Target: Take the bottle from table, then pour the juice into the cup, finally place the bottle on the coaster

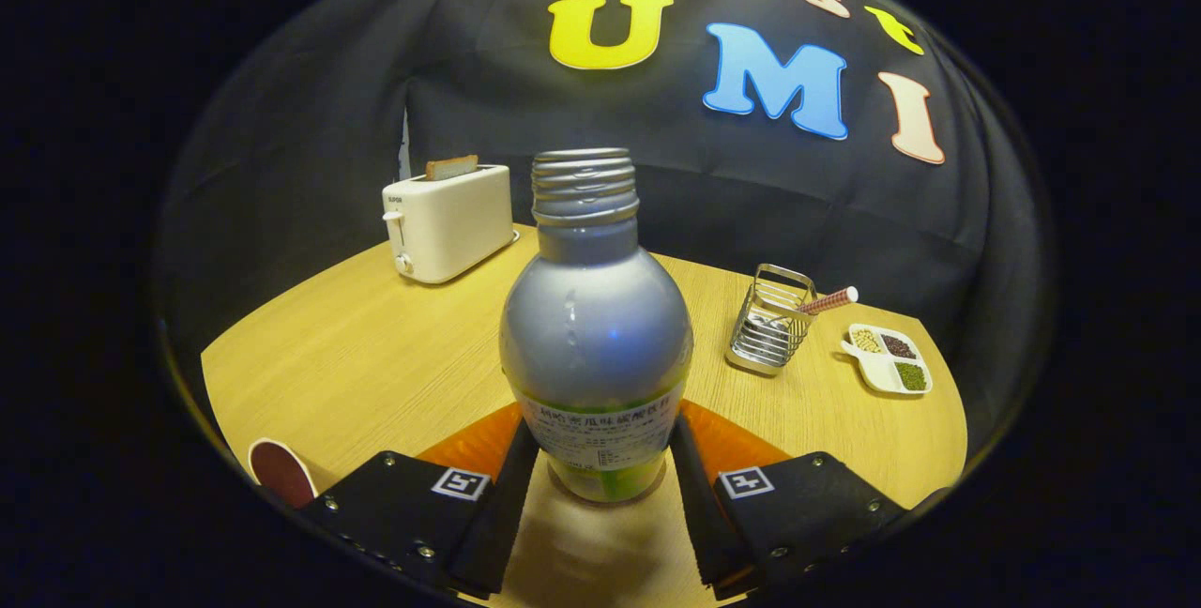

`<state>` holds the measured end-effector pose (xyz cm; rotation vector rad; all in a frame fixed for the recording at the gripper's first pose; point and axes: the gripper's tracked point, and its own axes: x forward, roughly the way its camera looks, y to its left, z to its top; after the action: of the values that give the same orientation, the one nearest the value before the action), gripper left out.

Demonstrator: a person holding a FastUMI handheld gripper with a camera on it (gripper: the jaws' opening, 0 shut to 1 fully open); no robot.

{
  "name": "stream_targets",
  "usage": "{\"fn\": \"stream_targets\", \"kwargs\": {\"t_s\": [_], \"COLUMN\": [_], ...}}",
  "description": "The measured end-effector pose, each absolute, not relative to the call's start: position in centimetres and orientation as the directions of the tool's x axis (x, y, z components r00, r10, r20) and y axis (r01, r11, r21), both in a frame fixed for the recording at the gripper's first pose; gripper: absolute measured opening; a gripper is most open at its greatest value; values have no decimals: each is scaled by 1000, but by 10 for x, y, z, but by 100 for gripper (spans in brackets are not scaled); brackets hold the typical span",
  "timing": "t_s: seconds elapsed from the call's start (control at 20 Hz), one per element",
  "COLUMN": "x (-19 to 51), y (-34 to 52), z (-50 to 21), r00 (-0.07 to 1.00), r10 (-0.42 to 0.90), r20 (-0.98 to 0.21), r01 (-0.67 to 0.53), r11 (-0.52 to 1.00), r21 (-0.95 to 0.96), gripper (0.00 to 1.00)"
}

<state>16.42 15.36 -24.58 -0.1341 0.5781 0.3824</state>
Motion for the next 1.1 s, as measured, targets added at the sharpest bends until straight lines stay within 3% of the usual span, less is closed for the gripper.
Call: {"fn": "stream_targets", "kwargs": {"t_s": [0.8,1.1], "x": [183,178], "y": [141,139], "z": [-277,-284], "r00": [793,779], "r10": [271,275], "r20": [-545,-564], "r01": [-303,-261], "r11": [953,959], "r21": [32,108], "gripper": [76,82]}}
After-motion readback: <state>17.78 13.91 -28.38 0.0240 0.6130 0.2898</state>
